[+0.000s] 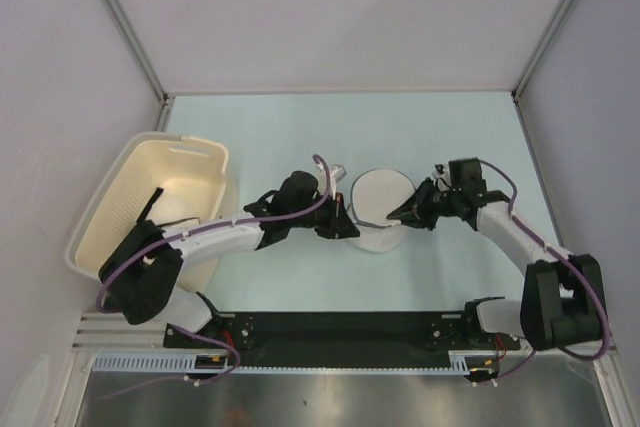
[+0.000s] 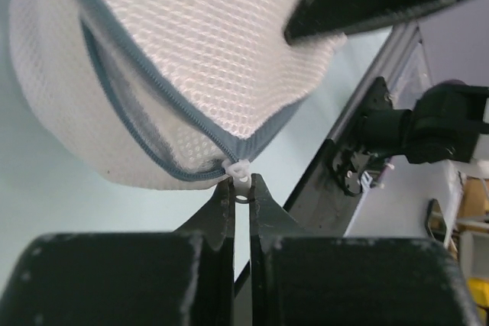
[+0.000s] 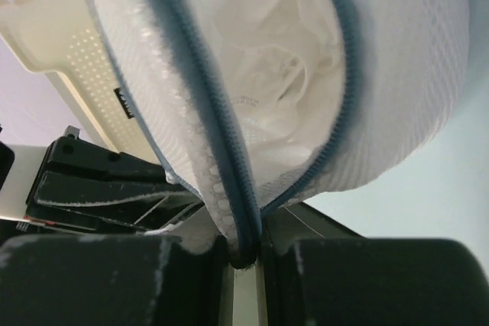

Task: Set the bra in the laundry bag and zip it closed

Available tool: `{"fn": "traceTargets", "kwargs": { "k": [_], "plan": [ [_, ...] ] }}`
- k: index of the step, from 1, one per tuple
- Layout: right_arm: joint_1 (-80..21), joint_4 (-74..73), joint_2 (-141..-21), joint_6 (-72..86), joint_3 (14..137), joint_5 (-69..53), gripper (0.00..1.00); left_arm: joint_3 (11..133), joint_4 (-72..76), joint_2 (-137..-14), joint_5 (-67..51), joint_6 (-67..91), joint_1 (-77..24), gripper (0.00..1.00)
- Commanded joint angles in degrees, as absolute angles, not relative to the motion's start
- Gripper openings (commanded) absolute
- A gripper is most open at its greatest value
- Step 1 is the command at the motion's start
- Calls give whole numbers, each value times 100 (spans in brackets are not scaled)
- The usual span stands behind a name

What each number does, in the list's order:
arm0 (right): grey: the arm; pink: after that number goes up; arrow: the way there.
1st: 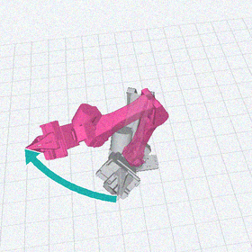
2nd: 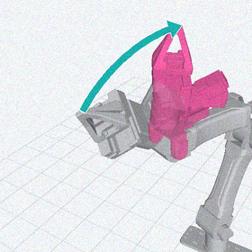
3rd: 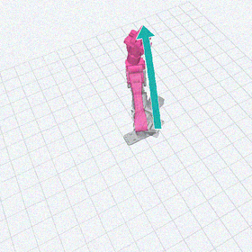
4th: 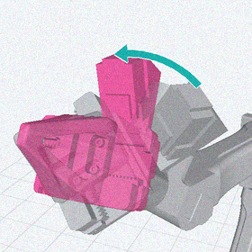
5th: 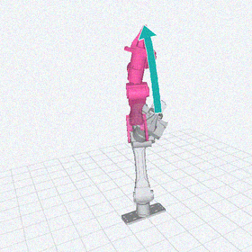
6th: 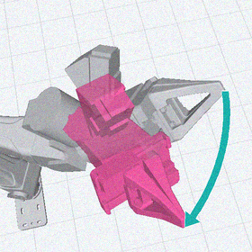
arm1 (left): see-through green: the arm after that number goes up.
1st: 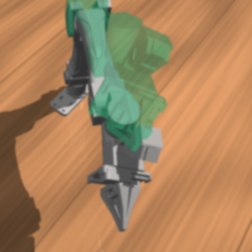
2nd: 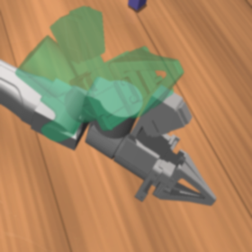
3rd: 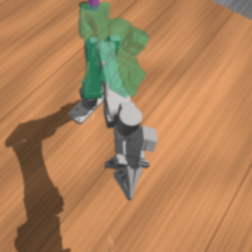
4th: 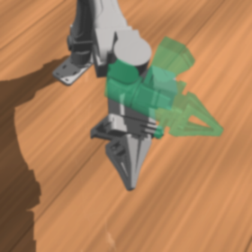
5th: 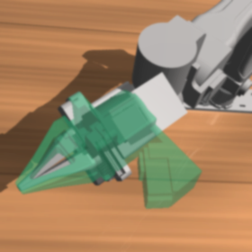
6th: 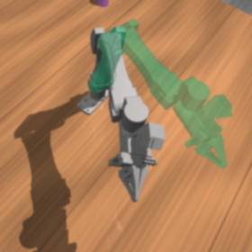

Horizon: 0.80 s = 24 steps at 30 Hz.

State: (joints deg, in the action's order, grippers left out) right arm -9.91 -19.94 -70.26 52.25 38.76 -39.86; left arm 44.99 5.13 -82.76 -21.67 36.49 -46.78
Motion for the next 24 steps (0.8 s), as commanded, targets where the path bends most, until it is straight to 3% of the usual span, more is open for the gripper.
{"fn": "traceTargets", "kwargs": {
  "k": [1, 2, 4, 5, 6, 11, 14, 18, 23, 24],
  "plan": [
    [-676, -2390, -8040, 3719, 4832, -3516, 2, 4702, 763, -8577, -3479, 3602, -4474, 0],
    [-738, -2652, -8251, 3535, 5295, -3542, 5, 4720, 895, -8683, -3715, 3734, -4474, 0],
    [-756, -3117, -8814, 3454, 5720, -3507, 20, 4720, 1404, -8885, -3832, 4182, -4474, 0],
    [-756, -3242, -8920, 3463, 5948, -3463, 29, 4728, 1589, -8947, -3876, 4331, -4474, 0],
    [-738, -3348, -8964, 3567, 6002, -3419, 45, 4755, 1982, -9086, -3954, 4629, -4474, 0],
    [-467, -3683, -8246, 4147, 5303, -3488, 81, 4913, 2829, -9509, -3990, 5413, -4544, 0],
    [-352, -3639, -7499, 4508, 4853, -3760, 86, 5123, 2997, -9729, -4043, 5590, -4640, 0],
    [-448, -3621, -6690, 5070, 4474, -3867, 87, 5352, 2857, -9852, -4078, 5538, -4842, 0],
    [-800, -2910, -6188, 5931, 4105, -3551, 81, 5431, 2769, -9897, -4131, 5502, -4983, 0],
    [-843, -2840, -6257, 5994, 4070, -3542, 75, 5501, 2655, -9896, -4122, 5415, -4983, 0]
  ]
}}
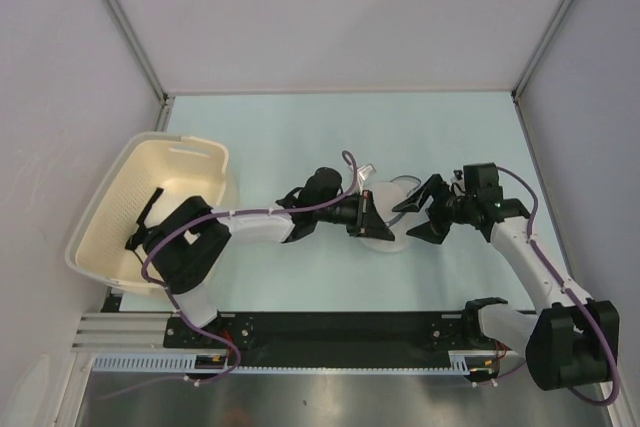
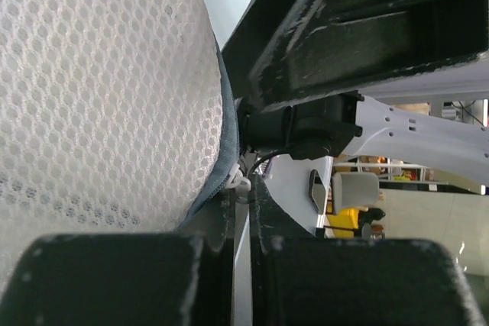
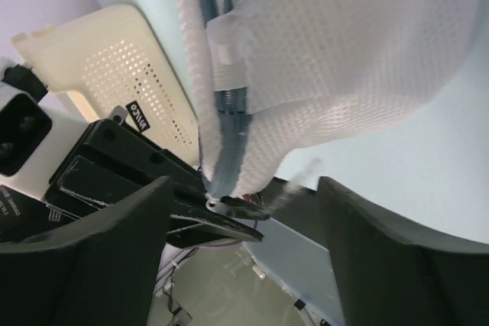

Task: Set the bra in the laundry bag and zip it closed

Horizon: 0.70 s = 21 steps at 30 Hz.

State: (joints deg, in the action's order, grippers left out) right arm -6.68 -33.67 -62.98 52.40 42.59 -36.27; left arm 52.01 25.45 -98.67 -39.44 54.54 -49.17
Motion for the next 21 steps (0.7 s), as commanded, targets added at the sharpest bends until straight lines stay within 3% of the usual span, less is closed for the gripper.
{"fn": "traceTargets", "kwargs": {
  "k": [1, 4, 8, 10, 12, 21],
  "plan": [
    [-870, -2708, -6301, 6029, 4078, -3498, 73, 5554, 2567, -9905, -4131, 5344, -5001, 0],
    [-984, -2471, -6556, 6073, 4131, -3428, 61, 5809, 2145, -9975, -4166, 5098, -5080, 0],
    [-976, -2706, -6785, 5863, 4359, -3340, 29, 5836, 2048, -9932, -4070, 5054, -5098, 0],
    [-853, -2882, -6707, 5678, 4368, -3279, 19, 5818, 1680, -9871, -3859, 4896, -5080, 0],
    [-643, -2953, -6680, 5529, 4307, -3348, 3, 5679, 1294, -9853, -3666, 4817, -4958, 0],
    [-290, -3199, -7145, 4273, 4482, -3999, 0, 5396, -191, -9404, -3156, 3913, -3736, 0]
  ]
}}
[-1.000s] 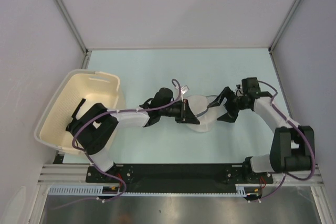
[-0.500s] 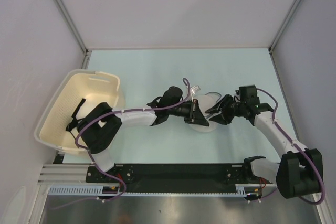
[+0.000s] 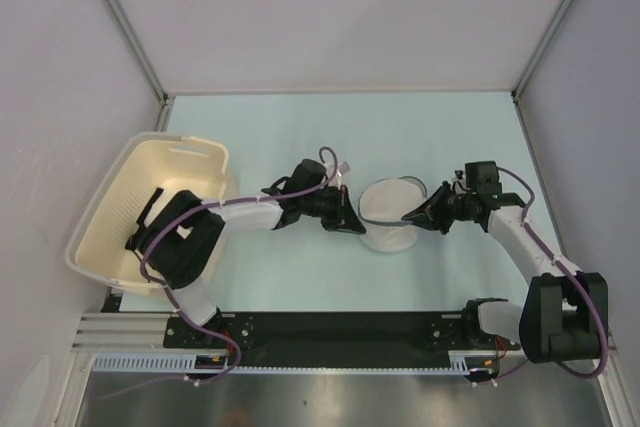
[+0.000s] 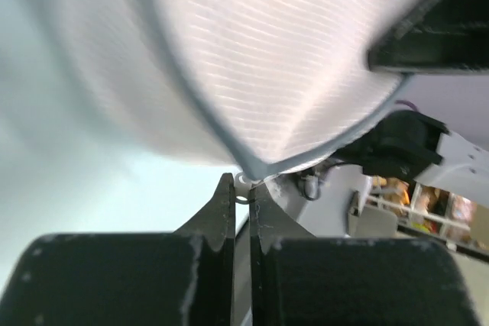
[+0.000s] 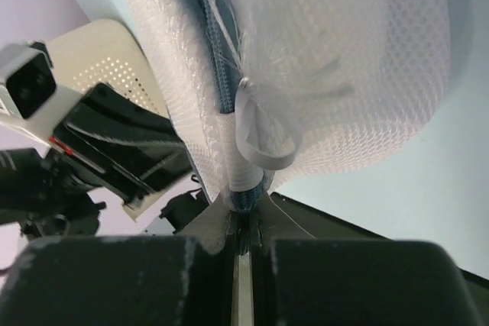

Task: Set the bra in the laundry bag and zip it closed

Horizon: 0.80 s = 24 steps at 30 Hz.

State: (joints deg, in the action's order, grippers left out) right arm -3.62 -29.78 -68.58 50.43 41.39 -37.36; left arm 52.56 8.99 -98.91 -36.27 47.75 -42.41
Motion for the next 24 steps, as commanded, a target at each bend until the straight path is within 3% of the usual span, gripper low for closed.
{"fn": "traceTargets", "kwargs": {
  "k": [1, 9, 12, 15, 19, 22, 24],
  "plan": [
    [-307, -3182, -7215, 4202, 4578, -4086, 0, 5510, -385, -9404, -3138, 3763, -3709, 0],
    [-966, -3076, -8732, 3498, 6054, -4008, 0, 5959, -826, -9229, -3577, 3568, -4024, 0],
    [-1204, -3164, -9366, 3515, 6801, -3991, 5, 5845, -353, -9220, -3700, 4015, -4376, 0],
    [-1099, -3382, -9606, 3595, 7014, -3737, 20, 5783, 156, -9368, -3718, 4394, -4579, 0],
    [-739, -4007, -9432, 3270, 6830, -3244, 52, 5879, 474, -9509, -3788, 4684, -4623, 0],
    [-528, -4429, -8889, 2989, 6540, -2972, 66, 6020, 519, -9632, -3841, 4737, -4623, 0],
    [-527, -4588, -8492, 2971, 6277, -2866, 69, 6170, 562, -9711, -3885, 4790, -4623, 0]
  ]
}}
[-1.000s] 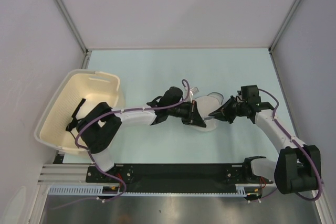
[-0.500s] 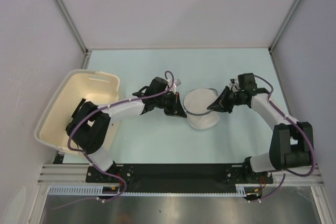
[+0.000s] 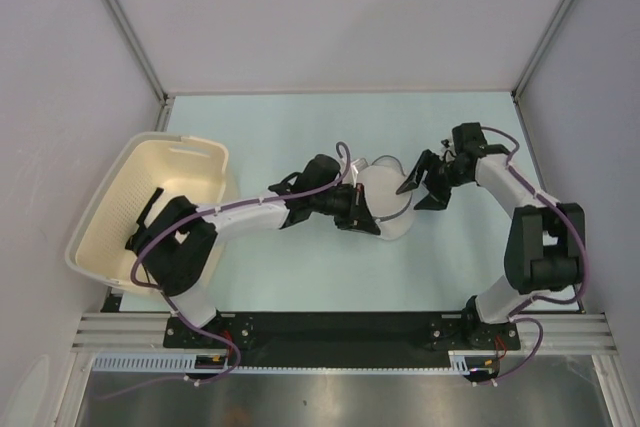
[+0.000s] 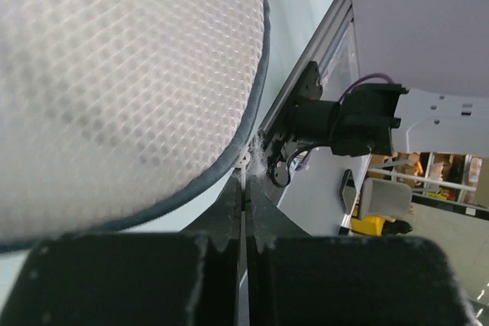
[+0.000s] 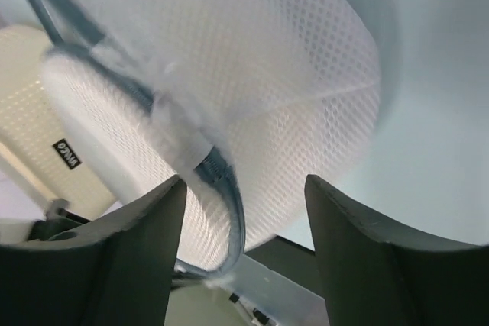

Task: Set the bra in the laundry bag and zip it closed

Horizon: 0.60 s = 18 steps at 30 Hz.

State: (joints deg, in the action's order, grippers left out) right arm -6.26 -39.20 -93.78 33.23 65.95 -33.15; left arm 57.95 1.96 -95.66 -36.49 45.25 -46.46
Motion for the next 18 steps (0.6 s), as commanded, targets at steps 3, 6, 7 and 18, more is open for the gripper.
{"fn": "traceTargets", "kwargs": {
  "k": [3, 6, 7, 18],
  "plan": [
    [-667, -4404, -7771, 3382, 5881, -3127, 71, 6345, 642, -9852, -3972, 4878, -4649, 0],
    [-834, -4062, -7235, 4059, 5397, -3260, 72, 6442, 685, -9940, -4060, 4966, -4676, 0],
    [-931, -3930, -7138, 4191, 5179, -3269, 73, 6460, 694, -9949, -4078, 4992, -4693, 0],
    [-976, -2549, -7259, 5230, 4473, -3498, 51, 6355, 808, -9905, -4104, 5097, -4904, 0]
  ]
}}
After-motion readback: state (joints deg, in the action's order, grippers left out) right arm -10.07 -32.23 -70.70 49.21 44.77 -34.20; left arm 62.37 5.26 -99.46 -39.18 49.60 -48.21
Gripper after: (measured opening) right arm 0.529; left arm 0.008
